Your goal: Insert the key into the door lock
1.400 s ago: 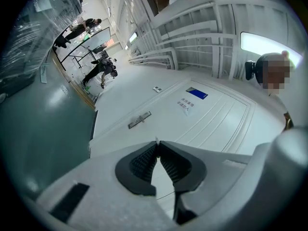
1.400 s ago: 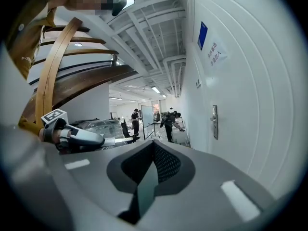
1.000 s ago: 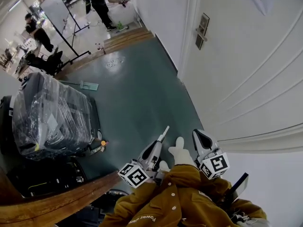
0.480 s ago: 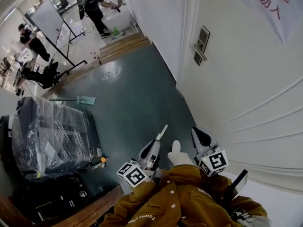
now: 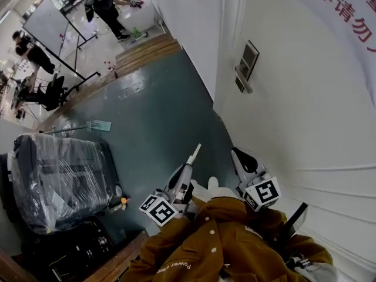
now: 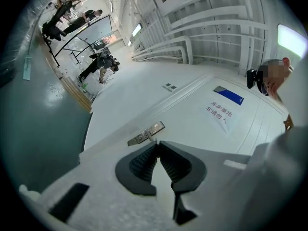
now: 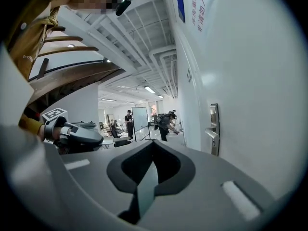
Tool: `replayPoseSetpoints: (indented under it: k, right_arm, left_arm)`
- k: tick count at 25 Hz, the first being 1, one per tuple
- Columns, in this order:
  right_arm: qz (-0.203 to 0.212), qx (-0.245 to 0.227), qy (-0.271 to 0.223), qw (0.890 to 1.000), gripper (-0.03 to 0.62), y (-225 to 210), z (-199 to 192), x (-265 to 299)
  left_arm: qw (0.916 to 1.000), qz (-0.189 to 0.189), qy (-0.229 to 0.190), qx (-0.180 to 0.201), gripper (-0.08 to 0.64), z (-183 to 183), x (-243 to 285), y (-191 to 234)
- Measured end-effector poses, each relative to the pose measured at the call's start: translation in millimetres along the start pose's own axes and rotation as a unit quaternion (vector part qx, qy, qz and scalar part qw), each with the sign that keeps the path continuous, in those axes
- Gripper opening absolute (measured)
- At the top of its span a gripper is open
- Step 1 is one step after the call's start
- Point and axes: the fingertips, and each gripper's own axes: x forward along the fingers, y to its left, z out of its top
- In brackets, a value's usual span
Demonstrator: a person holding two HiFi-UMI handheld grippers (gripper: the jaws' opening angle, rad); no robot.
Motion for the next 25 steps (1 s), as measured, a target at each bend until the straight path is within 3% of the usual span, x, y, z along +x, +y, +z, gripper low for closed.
replayPoseSetpoints:
  k: [8,15,19,20,22,25]
  right_arm:
    - [-0.040,0.006,0.003,0.999,0.006,-57,9,42]
    - [-0.107,-0.036,0.010,0.994,0.006,-115,26,108]
    - [-0.163,-0.054,0.013,0.985,0.007,-140,40,134]
    - [-0.174,-0.057,0.017,0.983,0.033,-144,43,139]
    - [-0.188,-0.069,0.027,0.979,0.147,-153,48,147]
    - [-0.197,-0.098,0.032,0.975,0.200,-169,55,156]
  left_arm:
    - [0.9993,-0.012,0.034,-0.006,0.021,28,75,25]
    - [0.9952,-0.040,0.086,-0.020,0.021,71,155,67]
    - [0.9880,-0.072,0.134,-0.026,0.021,91,196,82]
    - [0.9856,-0.079,0.147,-0.029,0.021,95,204,84]
    - [0.9816,-0.089,0.166,-0.033,0.021,99,217,87]
    - [0.9773,-0.094,0.185,-0.041,0.021,98,234,90]
